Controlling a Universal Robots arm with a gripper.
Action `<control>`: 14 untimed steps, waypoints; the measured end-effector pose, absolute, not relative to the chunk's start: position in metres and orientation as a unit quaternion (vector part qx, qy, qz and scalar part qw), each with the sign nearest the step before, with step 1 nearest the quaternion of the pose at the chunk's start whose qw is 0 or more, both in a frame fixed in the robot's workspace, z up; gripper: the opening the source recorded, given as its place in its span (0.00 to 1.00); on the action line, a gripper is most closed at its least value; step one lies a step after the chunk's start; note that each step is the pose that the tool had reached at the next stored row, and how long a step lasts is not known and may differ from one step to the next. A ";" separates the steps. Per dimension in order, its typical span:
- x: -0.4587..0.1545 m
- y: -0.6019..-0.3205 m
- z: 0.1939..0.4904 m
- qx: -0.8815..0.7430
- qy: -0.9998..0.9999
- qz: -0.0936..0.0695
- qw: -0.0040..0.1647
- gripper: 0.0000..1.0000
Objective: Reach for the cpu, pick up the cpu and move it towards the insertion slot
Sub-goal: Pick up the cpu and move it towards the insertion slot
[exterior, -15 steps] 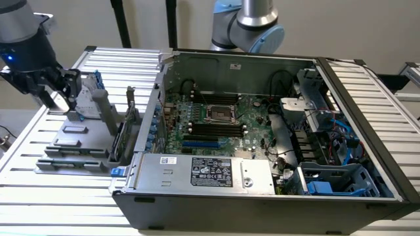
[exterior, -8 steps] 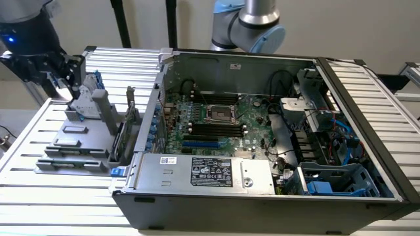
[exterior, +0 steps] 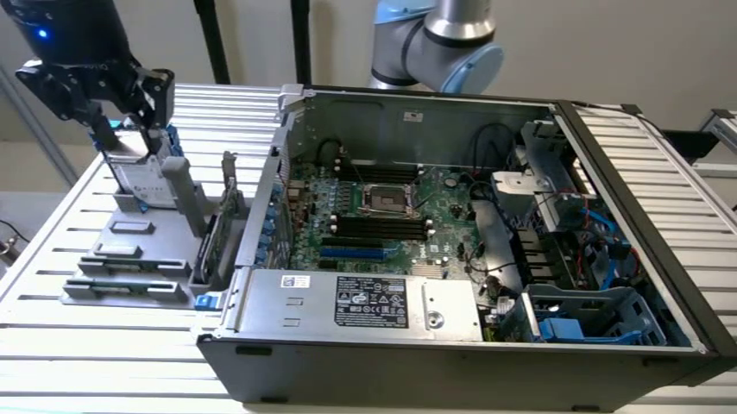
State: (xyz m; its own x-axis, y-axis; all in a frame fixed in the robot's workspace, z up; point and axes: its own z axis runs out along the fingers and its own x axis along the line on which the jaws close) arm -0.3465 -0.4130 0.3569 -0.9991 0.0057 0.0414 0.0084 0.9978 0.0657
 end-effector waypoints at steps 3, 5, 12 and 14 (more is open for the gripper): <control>-0.333 -0.413 0.361 -0.004 -0.999 -0.034 0.021 0.54; -0.324 -0.413 0.363 -0.004 -0.999 -0.034 0.021 0.54; -0.292 -0.413 0.369 -0.003 -0.999 -0.036 0.021 0.54; -0.283 -0.413 0.371 -0.004 -0.999 -0.036 0.022 0.54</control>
